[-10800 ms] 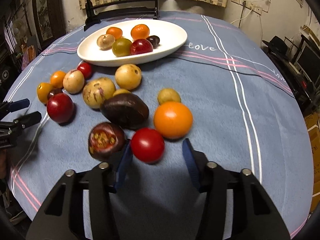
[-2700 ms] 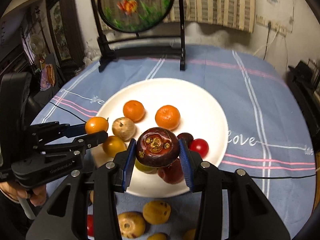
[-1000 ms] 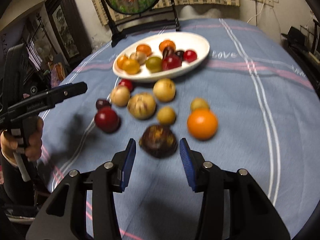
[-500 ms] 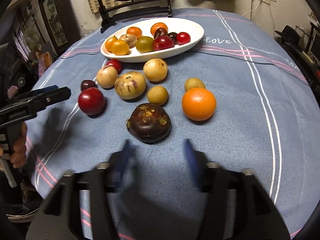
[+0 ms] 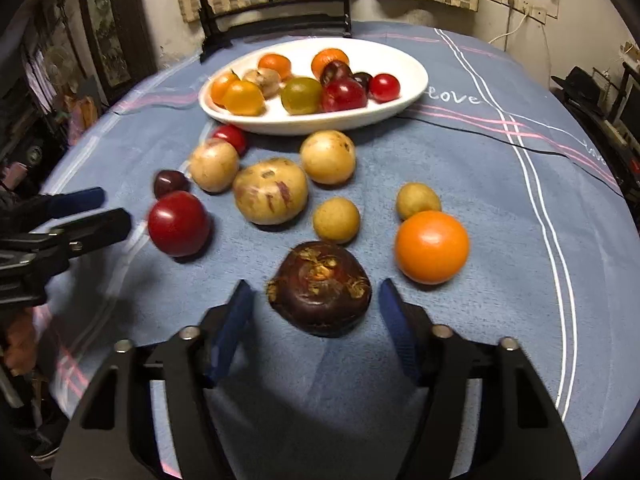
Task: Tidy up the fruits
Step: 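Grasp a dark red plum with the left tool while the right tool grasps a dark brown fruit, then carry the plum and brown fruit onto the white plate and open both tools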
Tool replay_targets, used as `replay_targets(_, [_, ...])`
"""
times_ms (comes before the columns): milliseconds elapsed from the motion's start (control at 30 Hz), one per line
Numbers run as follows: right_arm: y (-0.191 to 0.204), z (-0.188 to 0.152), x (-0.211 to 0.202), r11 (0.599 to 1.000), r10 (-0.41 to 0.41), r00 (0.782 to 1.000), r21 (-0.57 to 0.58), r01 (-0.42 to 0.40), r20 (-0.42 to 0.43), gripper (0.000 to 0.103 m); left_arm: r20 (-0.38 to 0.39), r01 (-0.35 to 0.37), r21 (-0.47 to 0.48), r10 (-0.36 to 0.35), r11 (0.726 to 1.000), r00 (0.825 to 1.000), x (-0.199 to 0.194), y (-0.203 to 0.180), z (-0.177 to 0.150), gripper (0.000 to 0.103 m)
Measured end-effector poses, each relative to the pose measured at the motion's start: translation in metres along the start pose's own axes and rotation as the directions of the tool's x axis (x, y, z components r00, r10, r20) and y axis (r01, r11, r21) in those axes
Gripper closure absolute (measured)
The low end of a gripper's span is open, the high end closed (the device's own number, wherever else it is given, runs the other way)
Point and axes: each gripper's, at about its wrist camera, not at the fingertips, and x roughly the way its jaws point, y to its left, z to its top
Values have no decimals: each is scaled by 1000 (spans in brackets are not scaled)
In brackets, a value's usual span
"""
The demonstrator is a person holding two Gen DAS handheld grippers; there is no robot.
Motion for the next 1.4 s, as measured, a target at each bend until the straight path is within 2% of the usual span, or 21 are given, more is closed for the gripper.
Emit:
replay_targets(33, [0,1,0,1000,-3,1000,-4,3,2,53,-5,5,1,-5,1000,1000,1,-1,0,17])
replay_targets(67, [-1,1,0,1000,1,1000,0,-1,4,54,-8,8,1,-8,1000,1000,2,-3,-1,17])
replay_targets(333, [-17,-13,-12,997,71,997,41,-72,27,54,-33,43,35,-42,998,999,9,-27,-4,17])
replay_targets(567, [-29,-26,-23,991,109,993,76,-112,39,54,-89,80,-1,-79,997,993,27,-44,-3,19])
replay_targets(667, [-31,-29,-26,989,124,991,79,-128,47,54,-114,76,-5,-76,997,990,38,-49,-1,30])
replay_targets(867, [-34,-31,-28,986,142,989,85,-146,50,54,-110,58,-29,-61,998,992,46,-49,6,31])
replay_targets(1000, [-33,-31,-28,986,143,989,85,-146,49,54,-91,-3,2,3,1000,996,48,-48,9,59])
replay_targets(1100, [-34,-30,-27,986,138,989,87,-142,47,54,-104,11,18,-9,1000,995,45,-44,10,61])
replay_targets(1200, [-33,-29,-27,987,132,990,87,-136,46,54,-86,-10,44,14,999,996,36,-43,6,61])
replay_targets(1400, [-30,-28,-32,988,126,991,81,-130,53,54,-56,14,31,-13,999,998,11,-33,4,61])
